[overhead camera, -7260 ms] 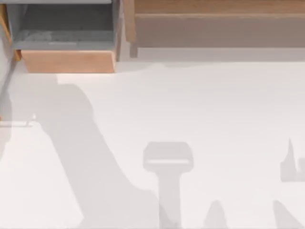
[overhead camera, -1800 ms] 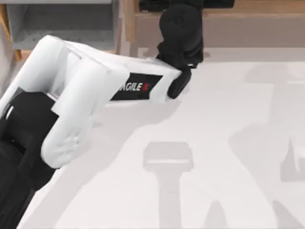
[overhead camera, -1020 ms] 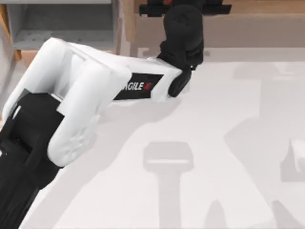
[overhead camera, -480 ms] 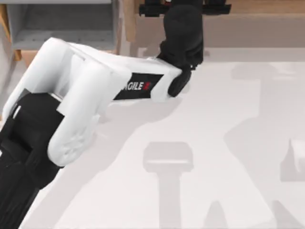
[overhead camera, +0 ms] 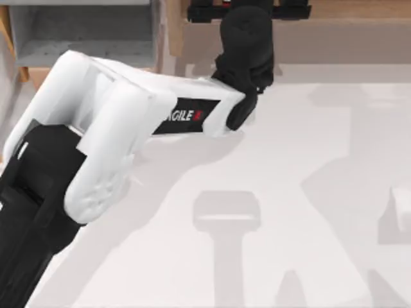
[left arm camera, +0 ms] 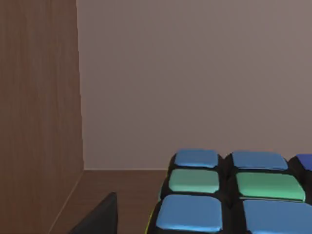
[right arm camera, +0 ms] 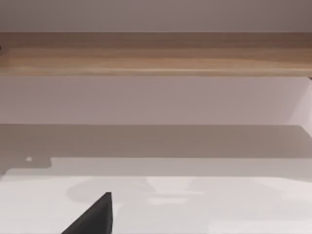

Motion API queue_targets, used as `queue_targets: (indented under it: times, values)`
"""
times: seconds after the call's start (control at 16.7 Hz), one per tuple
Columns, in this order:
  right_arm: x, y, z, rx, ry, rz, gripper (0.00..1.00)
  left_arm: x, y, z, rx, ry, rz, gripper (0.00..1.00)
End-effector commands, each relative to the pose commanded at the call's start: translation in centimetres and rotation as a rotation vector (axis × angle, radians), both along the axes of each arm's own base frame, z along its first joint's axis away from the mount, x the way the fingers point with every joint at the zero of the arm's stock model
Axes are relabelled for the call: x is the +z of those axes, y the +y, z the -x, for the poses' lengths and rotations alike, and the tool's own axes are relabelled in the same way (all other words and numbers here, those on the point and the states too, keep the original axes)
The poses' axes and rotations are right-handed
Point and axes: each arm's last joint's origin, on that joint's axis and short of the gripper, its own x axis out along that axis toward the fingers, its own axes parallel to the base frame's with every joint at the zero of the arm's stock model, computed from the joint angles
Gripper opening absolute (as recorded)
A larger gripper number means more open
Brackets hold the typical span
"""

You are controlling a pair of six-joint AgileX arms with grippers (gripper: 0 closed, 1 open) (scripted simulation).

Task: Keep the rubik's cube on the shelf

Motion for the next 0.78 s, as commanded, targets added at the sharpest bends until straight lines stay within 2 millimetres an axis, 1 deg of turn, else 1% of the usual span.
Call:
queue_targets:
  times: [0.12,0.24,0.36,0.42,0.48,0.6,0.72,0.78]
  values:
    - [0.0,0.0,0.0,0.0,0.0,0.0,1.0,0.0,0.0,0.0,0.0,0.0,0.0,1.0]
    - [0.0,0.0,0.0,0.0,0.0,0.0,1.0,-0.3,-1.7,1.5,-0.064,0.004,0.024,1.0]
    - [0.0,0.0,0.0,0.0,0.0,0.0,1.0,-0.9,-4.9,4.6,-0.189,0.018,0.077,1.0]
    - [0.0,0.0,0.0,0.0,0.0,0.0,1.0,-1.2,-6.9,6.9,-0.275,0.031,0.116,1.0]
    - [0.0,0.0,0.0,0.0,0.0,0.0,1.0,-1.6,-9.0,9.6,-0.367,0.049,0.158,1.0]
    - [0.0,0.0,0.0,0.0,0.0,0.0,1.0,-2.5,-13.2,16.5,-0.59,0.112,0.263,1.0]
    - [0.0,0.0,0.0,0.0,0.0,0.0,1.0,-3.7,-16.8,25.4,-0.843,0.222,0.384,1.0]
    - [0.0,0.0,0.0,0.0,0.0,0.0,1.0,-4.4,-18.1,30.4,-0.975,0.3,0.447,1.0]
